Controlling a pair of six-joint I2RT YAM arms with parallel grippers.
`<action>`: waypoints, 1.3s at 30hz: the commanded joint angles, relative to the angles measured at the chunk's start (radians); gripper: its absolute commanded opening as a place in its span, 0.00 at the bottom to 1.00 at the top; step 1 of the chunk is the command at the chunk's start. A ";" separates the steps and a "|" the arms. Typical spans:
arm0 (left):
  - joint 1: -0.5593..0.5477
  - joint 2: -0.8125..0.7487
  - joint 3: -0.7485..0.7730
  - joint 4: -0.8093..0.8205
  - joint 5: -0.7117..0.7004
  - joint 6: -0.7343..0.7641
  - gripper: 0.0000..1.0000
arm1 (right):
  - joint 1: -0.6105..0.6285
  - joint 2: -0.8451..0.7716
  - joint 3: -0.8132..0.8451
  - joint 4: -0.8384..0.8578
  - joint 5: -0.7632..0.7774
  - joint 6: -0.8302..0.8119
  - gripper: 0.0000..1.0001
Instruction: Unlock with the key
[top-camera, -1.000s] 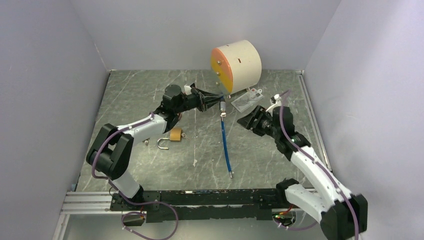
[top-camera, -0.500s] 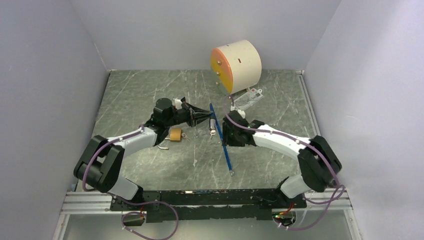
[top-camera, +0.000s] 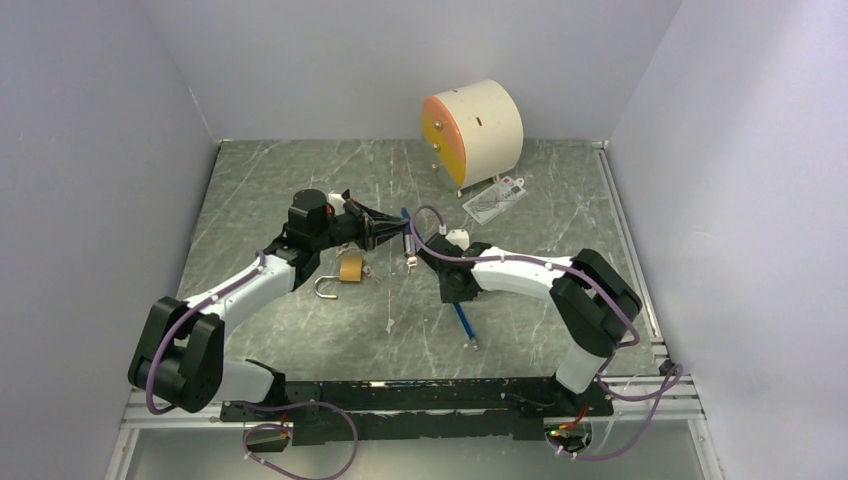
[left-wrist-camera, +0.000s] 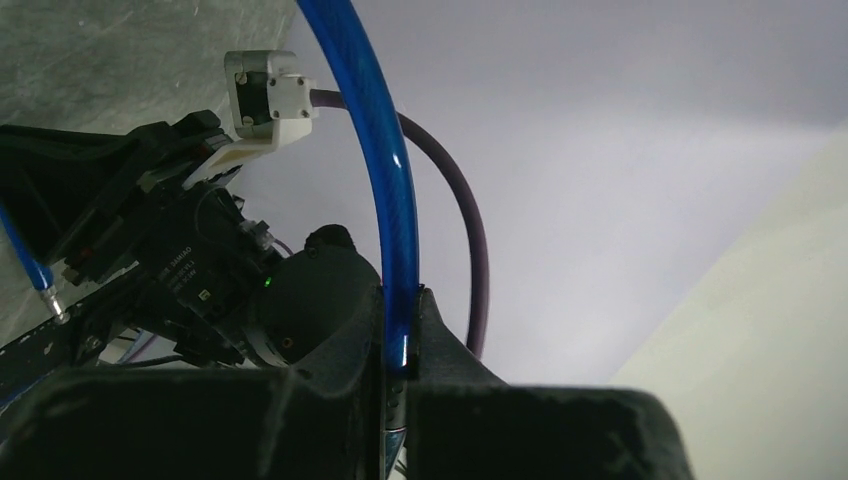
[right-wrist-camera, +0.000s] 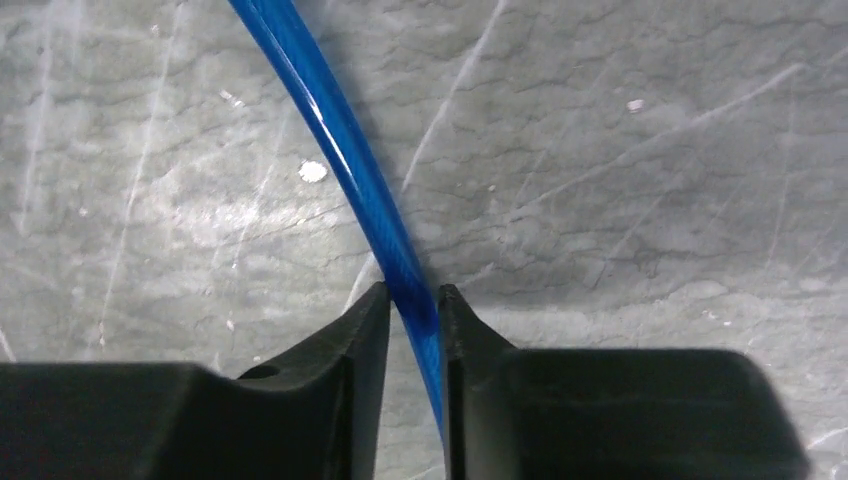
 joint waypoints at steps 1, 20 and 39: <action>0.009 -0.010 0.060 -0.048 0.014 0.038 0.02 | -0.001 0.009 0.028 -0.084 0.127 0.050 0.18; 0.048 0.262 0.162 -0.228 -0.011 0.403 0.03 | -0.267 -0.175 -0.068 -0.127 0.245 -0.053 0.00; 0.033 0.626 0.535 -0.605 -0.240 0.876 0.10 | -0.347 -0.084 -0.018 -0.154 0.328 -0.078 0.00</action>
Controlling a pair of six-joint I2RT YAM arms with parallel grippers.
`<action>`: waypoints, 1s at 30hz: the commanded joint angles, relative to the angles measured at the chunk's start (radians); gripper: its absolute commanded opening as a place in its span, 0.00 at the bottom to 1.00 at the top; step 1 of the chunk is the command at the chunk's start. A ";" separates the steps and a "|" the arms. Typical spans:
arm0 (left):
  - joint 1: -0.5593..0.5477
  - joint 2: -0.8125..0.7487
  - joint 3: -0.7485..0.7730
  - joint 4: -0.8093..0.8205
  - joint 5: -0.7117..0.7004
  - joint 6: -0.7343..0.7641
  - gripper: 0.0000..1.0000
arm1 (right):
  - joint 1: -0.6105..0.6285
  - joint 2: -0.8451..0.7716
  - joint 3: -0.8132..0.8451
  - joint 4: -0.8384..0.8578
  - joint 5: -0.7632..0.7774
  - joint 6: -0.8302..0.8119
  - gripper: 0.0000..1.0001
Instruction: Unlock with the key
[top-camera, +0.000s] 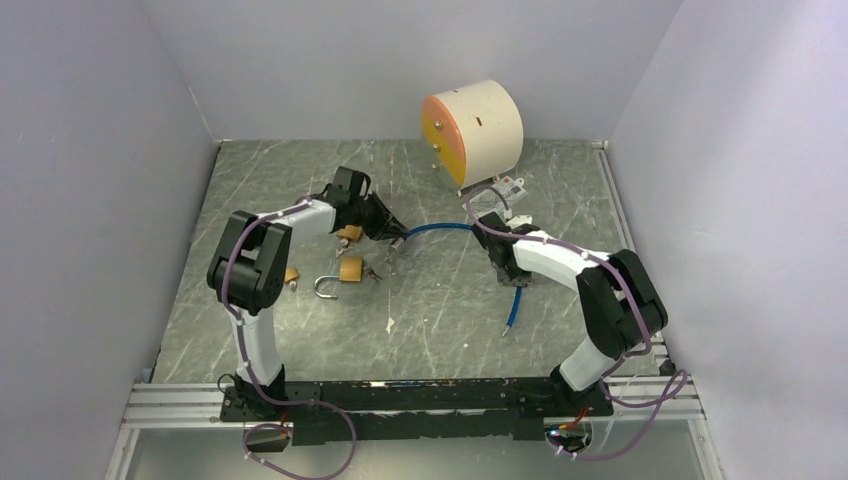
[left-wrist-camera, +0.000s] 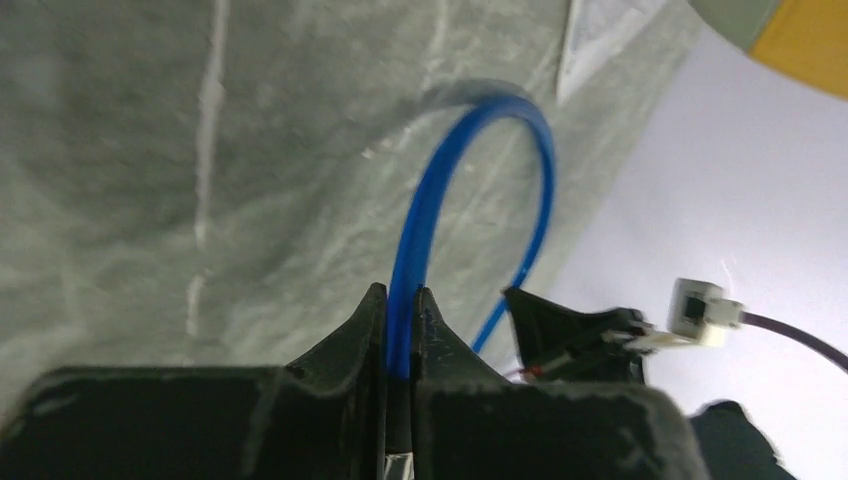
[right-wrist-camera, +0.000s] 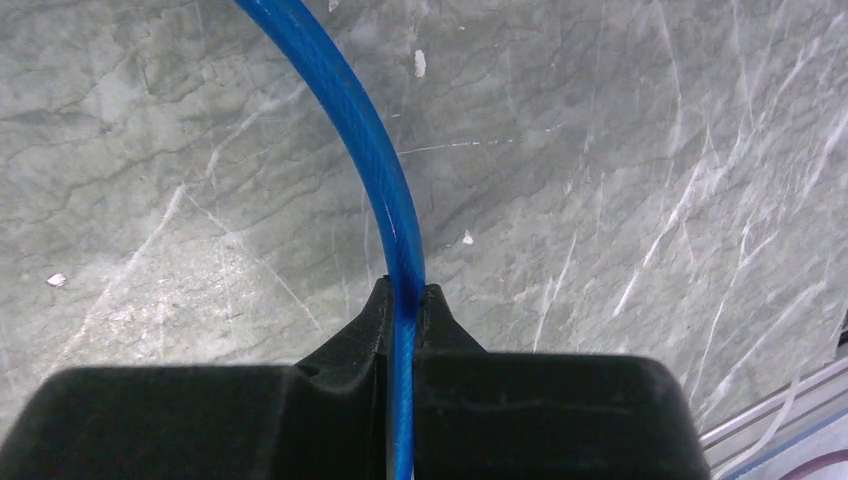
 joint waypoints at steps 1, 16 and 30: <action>-0.005 0.044 0.081 -0.139 -0.117 0.196 0.13 | -0.006 0.011 0.051 0.014 0.074 -0.010 0.00; -0.002 0.051 0.288 -0.265 -0.212 0.494 0.51 | -0.006 -0.065 0.007 0.027 0.071 -0.055 0.27; 0.004 -0.379 0.304 -0.550 -0.399 0.541 0.83 | -0.006 -0.547 0.115 0.041 -0.123 -0.097 0.72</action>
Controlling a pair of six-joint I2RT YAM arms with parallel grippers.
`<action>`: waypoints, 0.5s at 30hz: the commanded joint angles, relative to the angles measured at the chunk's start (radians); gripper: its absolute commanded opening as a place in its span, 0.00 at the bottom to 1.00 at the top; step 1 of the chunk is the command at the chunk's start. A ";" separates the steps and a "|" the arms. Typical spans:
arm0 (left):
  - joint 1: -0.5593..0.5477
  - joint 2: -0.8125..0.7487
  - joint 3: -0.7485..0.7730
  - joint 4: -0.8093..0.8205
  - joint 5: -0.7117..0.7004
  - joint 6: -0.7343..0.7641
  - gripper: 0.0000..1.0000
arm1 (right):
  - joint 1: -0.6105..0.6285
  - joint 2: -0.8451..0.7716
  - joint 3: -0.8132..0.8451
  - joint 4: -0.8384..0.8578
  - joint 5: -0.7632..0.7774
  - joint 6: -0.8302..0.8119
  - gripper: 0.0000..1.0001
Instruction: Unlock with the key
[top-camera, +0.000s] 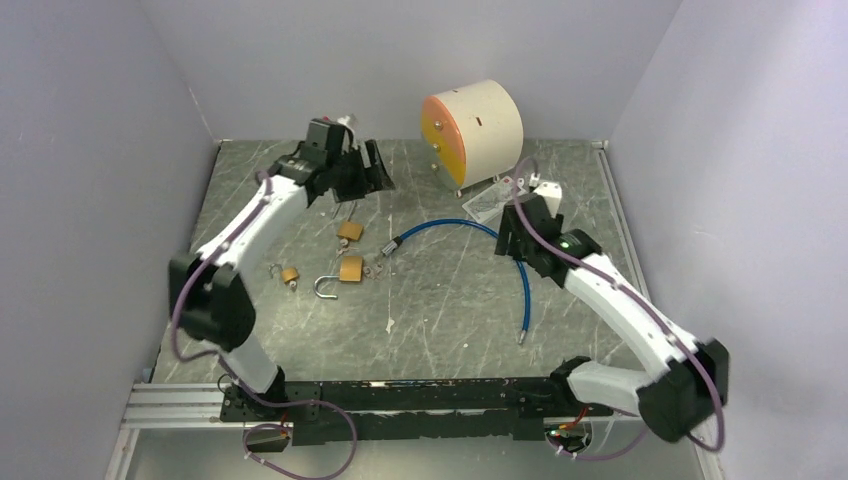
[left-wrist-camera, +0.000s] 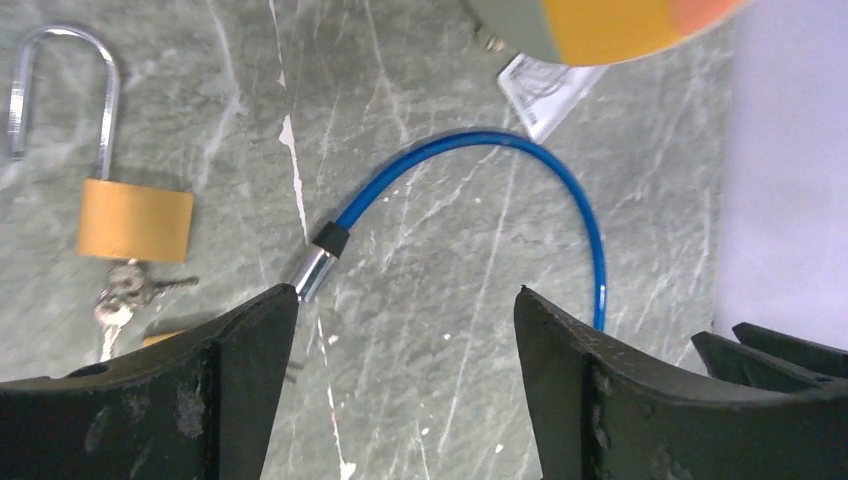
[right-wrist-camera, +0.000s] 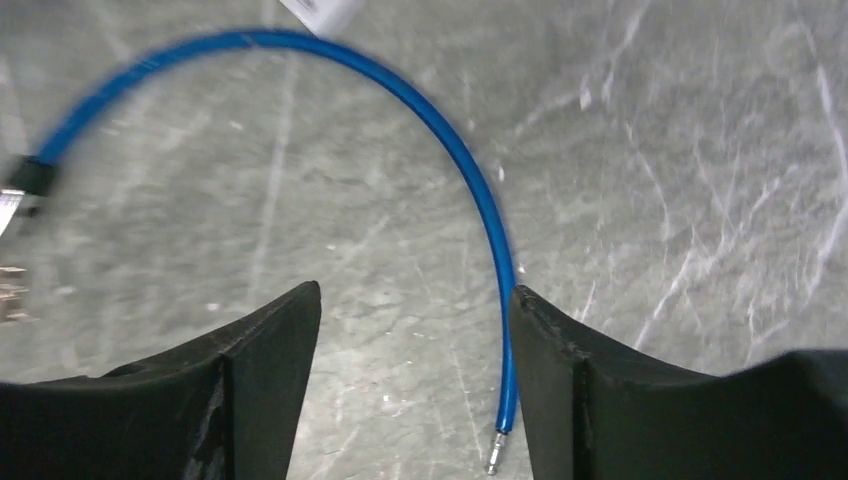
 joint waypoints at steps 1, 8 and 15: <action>0.002 -0.223 -0.019 -0.140 -0.100 0.022 0.84 | -0.006 -0.204 0.059 0.027 -0.037 0.000 0.75; 0.002 -0.587 -0.153 -0.269 -0.188 0.083 0.87 | -0.006 -0.509 0.052 0.036 0.024 0.024 0.97; 0.002 -0.862 -0.119 -0.522 -0.424 0.096 0.87 | -0.005 -0.559 0.174 -0.189 0.114 0.104 0.99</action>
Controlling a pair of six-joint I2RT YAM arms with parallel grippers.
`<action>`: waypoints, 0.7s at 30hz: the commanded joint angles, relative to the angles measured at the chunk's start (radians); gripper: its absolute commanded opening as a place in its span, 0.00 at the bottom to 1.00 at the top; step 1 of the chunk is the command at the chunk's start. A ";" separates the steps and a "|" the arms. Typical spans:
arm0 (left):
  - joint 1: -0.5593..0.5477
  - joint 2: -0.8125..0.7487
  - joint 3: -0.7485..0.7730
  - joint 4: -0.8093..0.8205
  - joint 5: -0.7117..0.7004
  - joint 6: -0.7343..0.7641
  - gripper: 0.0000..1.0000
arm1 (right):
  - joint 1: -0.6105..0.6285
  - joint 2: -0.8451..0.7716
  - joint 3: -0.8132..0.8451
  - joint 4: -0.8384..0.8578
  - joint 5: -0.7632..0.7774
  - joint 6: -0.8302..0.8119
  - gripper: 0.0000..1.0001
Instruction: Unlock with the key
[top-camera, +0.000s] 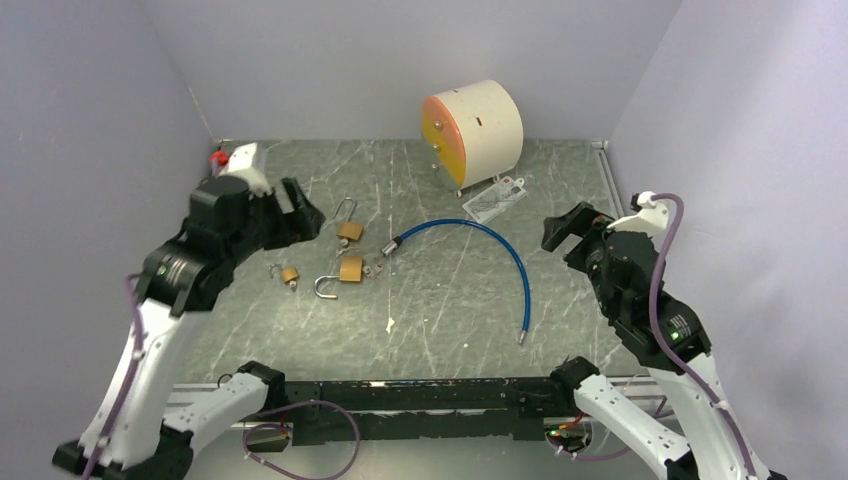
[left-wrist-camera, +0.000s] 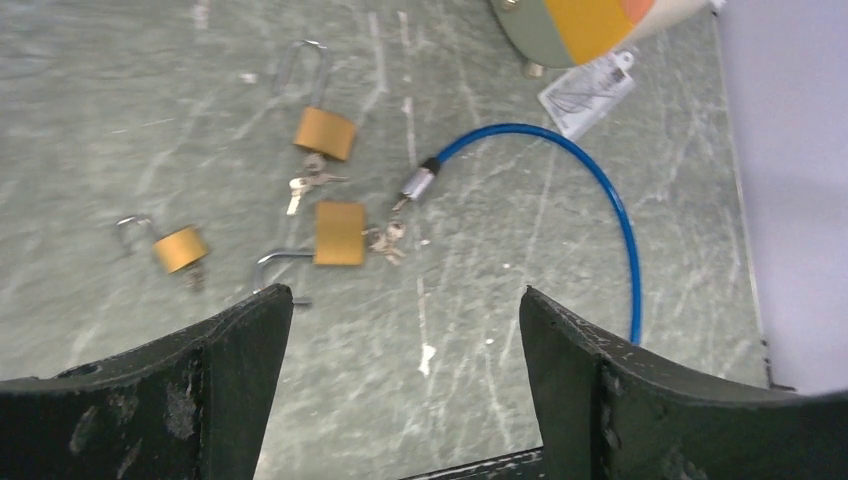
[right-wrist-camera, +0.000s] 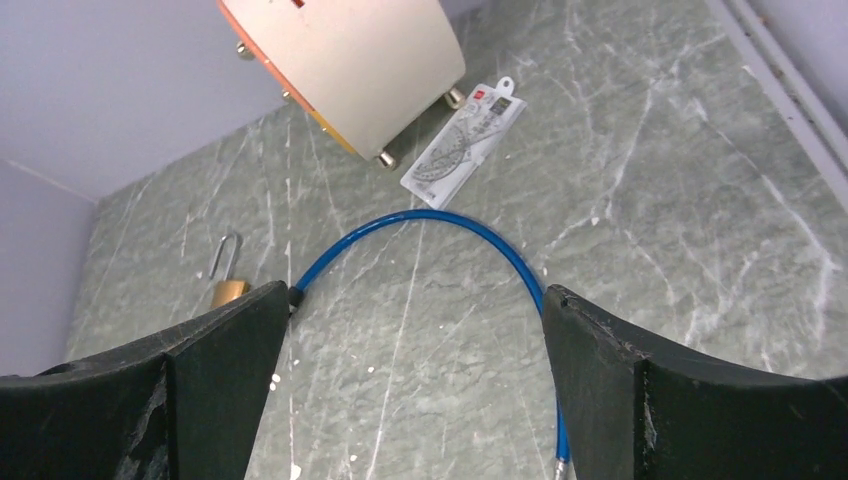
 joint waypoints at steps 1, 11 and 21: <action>0.002 -0.145 0.041 -0.204 -0.193 0.037 0.87 | -0.002 0.008 0.103 -0.168 0.081 0.055 0.99; 0.002 -0.213 0.391 -0.603 -0.325 0.044 0.94 | -0.002 0.065 0.253 -0.242 0.047 0.010 0.99; 0.002 -0.232 0.501 -0.645 -0.299 0.027 0.94 | -0.003 0.086 0.267 -0.182 0.017 -0.071 0.99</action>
